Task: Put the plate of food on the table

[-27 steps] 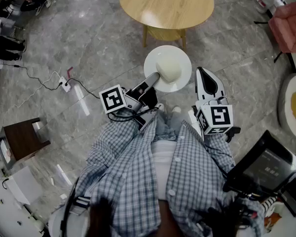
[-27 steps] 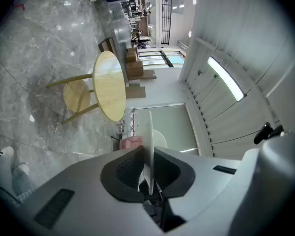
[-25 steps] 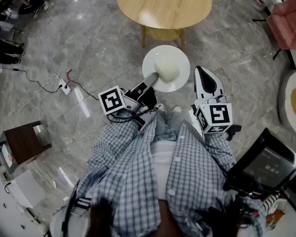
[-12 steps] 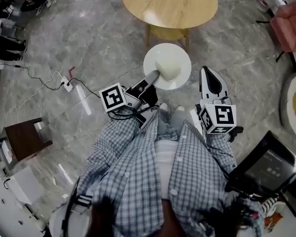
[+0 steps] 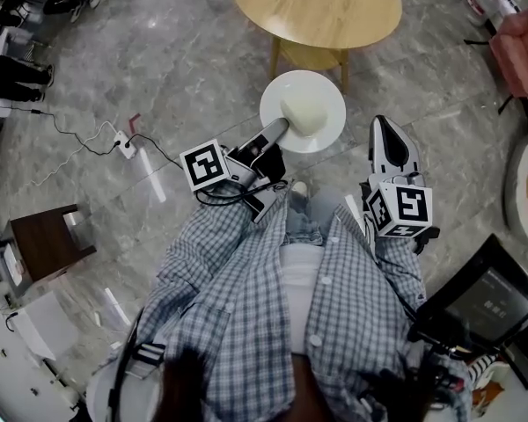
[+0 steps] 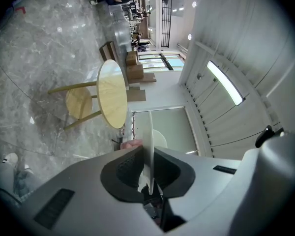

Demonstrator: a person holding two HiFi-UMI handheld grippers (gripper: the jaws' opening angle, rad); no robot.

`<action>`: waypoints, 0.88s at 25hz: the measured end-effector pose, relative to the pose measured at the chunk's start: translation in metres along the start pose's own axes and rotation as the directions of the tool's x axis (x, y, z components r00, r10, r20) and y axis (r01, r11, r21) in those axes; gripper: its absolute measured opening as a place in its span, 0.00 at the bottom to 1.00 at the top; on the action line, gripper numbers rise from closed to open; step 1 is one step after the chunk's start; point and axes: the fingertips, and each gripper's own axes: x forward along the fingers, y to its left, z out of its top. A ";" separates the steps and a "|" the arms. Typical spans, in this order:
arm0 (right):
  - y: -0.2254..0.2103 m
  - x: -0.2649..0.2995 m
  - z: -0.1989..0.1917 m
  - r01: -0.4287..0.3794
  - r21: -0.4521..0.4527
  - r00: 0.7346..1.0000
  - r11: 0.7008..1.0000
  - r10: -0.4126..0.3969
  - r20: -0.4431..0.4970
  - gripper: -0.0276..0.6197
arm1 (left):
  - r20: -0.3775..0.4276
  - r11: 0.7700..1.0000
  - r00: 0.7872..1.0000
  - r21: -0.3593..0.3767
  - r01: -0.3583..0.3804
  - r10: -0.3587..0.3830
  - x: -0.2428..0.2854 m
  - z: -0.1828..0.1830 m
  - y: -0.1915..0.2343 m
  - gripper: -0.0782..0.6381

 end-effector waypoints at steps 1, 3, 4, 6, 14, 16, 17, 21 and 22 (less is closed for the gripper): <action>0.001 0.005 0.002 0.001 0.002 1.000 1.000 -0.001 0.003 0.05 | 0.001 1.000 1.000 -0.001 -0.001 0.001 0.001 0.006 0.001 0.15; 0.002 0.009 0.006 0.006 -0.003 1.000 1.000 -0.006 0.009 0.05 | 0.002 1.000 1.000 -0.002 -0.002 0.002 0.002 0.011 0.002 0.15; 0.002 0.008 0.006 0.008 -0.008 1.000 1.000 -0.008 0.012 0.05 | 0.001 1.000 1.000 -0.003 -0.001 0.001 0.002 0.012 0.002 0.15; 0.002 0.006 0.006 0.011 -0.012 1.000 1.000 -0.011 0.014 0.05 | -0.001 1.000 1.000 -0.003 0.005 -0.005 0.002 0.010 0.002 0.15; 0.002 0.005 -0.004 0.012 -0.007 1.000 1.000 -0.012 0.000 0.05 | -0.009 1.000 1.000 -0.001 -0.002 0.002 0.002 0.008 0.010 0.15; 0.002 0.006 -0.005 0.002 -0.013 1.000 1.000 -0.003 -0.010 0.05 | -0.004 1.000 1.000 -0.009 -0.001 0.001 0.003 0.008 0.009 0.15; 0.003 0.008 -0.005 -0.003 -0.016 1.000 1.000 0.003 -0.013 0.05 | 0.000 1.000 1.000 -0.015 0.001 -0.001 0.003 0.009 0.008 0.15; 0.008 0.012 0.000 -0.020 -0.034 1.000 0.999 0.020 -0.011 0.05 | 0.012 1.000 1.000 -0.010 0.007 -0.007 0.002 0.012 0.007 0.15; 0.009 0.012 0.000 -0.024 -0.043 1.000 0.999 0.024 -0.011 0.05 | 0.015 1.000 1.000 -0.008 0.009 -0.009 0.002 0.014 0.006 0.15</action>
